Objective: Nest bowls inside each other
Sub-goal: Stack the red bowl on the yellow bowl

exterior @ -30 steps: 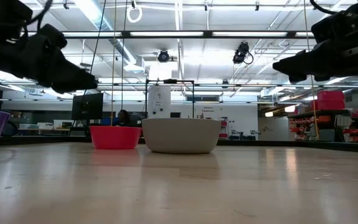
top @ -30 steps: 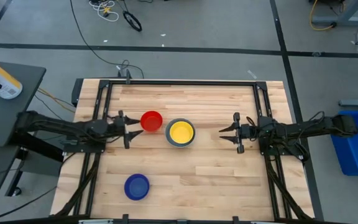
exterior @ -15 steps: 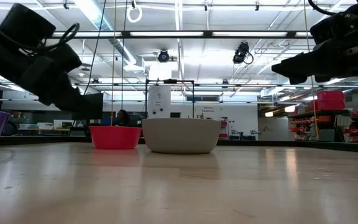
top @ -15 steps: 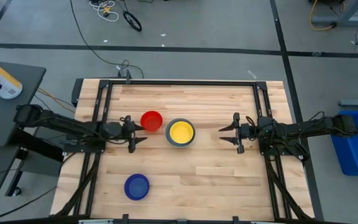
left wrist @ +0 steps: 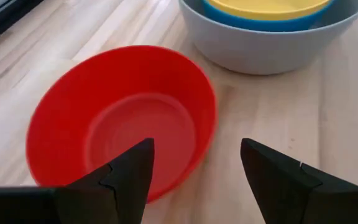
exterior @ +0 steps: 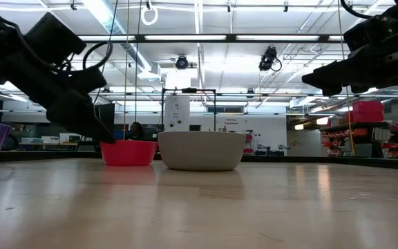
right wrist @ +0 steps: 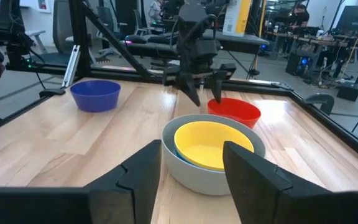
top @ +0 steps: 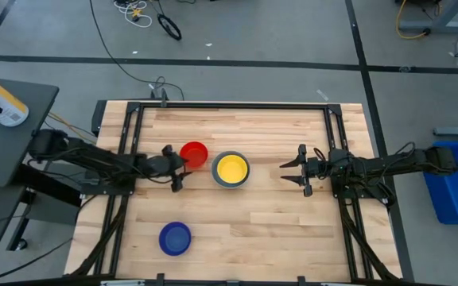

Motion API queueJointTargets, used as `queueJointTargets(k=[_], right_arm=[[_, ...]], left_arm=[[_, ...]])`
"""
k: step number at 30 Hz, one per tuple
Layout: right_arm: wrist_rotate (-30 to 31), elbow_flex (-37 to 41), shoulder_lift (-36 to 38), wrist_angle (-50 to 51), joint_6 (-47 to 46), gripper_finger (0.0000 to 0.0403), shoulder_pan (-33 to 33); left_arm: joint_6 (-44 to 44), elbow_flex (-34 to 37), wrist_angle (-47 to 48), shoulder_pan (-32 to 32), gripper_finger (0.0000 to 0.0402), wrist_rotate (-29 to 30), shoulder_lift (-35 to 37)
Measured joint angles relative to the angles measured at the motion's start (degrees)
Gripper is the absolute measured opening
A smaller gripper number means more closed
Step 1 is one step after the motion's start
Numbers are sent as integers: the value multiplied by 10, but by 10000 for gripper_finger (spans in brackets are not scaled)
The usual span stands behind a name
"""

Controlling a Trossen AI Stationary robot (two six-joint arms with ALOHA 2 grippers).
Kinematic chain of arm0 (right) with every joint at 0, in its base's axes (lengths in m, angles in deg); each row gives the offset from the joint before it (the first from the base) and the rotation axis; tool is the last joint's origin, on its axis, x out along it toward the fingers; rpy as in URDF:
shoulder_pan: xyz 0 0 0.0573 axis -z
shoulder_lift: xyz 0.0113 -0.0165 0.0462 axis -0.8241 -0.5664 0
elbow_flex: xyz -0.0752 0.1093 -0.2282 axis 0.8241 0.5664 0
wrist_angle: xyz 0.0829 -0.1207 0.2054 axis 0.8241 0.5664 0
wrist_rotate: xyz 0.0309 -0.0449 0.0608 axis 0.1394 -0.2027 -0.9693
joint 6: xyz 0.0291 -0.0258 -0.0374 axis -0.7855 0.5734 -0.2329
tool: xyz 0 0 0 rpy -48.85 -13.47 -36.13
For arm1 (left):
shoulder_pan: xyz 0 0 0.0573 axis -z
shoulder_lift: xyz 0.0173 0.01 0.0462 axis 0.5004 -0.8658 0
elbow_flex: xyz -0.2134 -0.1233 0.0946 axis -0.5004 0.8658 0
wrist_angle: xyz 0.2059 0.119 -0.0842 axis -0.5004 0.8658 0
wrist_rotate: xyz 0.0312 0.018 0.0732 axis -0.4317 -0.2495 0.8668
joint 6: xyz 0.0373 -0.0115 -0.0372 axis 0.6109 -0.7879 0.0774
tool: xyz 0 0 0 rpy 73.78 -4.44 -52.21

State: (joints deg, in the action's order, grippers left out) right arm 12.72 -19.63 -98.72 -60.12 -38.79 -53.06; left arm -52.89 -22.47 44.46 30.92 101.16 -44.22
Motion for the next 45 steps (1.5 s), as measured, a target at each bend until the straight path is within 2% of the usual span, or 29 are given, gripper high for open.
queueJointTargets(k=[11, 23, 37, 41, 45], right_arm=[[0, 0, 0, 10, 0, 158, 0], [0, 0, 0, 12, 0, 145, 0], [5, 0, 0, 12, -3, 153, 0], [5, 0, 0, 12, -3, 145, 0], [5, 0, 0, 12, -3, 138, 0]], left_arm=[[20, -20, -2, -14, 243, -2, -23], [19, -20, 4, -14, 201, -7, -23], [19, -20, 28, -14, 120, 22, -23], [31, -20, 28, -14, 79, 22, -23], [47, -20, 28, -14, 19, 22, -23]])
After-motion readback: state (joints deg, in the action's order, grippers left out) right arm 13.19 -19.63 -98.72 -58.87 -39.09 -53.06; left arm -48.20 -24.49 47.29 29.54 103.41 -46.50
